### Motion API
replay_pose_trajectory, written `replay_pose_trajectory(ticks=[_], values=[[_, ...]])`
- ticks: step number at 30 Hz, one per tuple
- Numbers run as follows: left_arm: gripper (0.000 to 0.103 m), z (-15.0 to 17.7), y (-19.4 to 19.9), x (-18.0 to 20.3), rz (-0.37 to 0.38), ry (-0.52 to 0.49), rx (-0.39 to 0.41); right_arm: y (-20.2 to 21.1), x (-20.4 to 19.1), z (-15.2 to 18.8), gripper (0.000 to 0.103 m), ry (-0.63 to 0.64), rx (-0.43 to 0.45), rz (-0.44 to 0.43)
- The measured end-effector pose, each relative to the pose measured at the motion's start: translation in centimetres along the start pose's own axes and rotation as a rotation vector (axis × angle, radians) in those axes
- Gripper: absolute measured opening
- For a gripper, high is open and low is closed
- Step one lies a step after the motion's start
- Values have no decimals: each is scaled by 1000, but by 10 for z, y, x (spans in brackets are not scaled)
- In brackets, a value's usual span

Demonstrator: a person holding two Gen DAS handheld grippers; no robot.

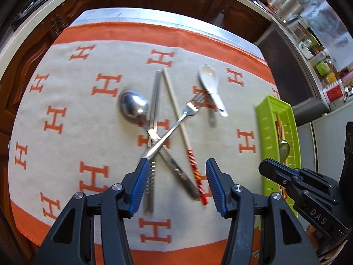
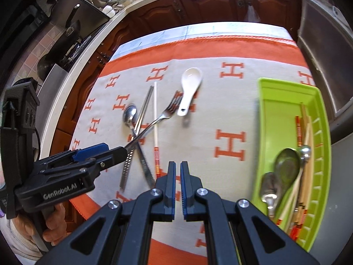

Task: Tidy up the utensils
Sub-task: 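Move both open tools back over the remaining forks and chopsticks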

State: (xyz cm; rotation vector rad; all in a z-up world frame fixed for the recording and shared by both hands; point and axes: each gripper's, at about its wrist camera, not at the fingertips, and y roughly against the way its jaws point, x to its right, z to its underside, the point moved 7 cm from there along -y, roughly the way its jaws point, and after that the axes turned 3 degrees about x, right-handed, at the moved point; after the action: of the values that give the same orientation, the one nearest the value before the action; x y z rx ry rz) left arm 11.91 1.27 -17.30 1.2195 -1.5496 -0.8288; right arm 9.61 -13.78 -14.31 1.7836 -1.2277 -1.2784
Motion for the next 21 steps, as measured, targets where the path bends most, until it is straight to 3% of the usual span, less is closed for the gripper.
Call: replay_pose_trajectory(ticks=[12,15,21], values=[[48,-11,-26,-57,146,218,9,-42,-24,-5,4,-32,-53,-63],[41,-15,-36,-58,179,242,2,-54,-27,-7,4,-50,-65,-77],[40,-22,-58,-52,231,274,-17,-70,-26,-14,5,-86,-70,-85]])
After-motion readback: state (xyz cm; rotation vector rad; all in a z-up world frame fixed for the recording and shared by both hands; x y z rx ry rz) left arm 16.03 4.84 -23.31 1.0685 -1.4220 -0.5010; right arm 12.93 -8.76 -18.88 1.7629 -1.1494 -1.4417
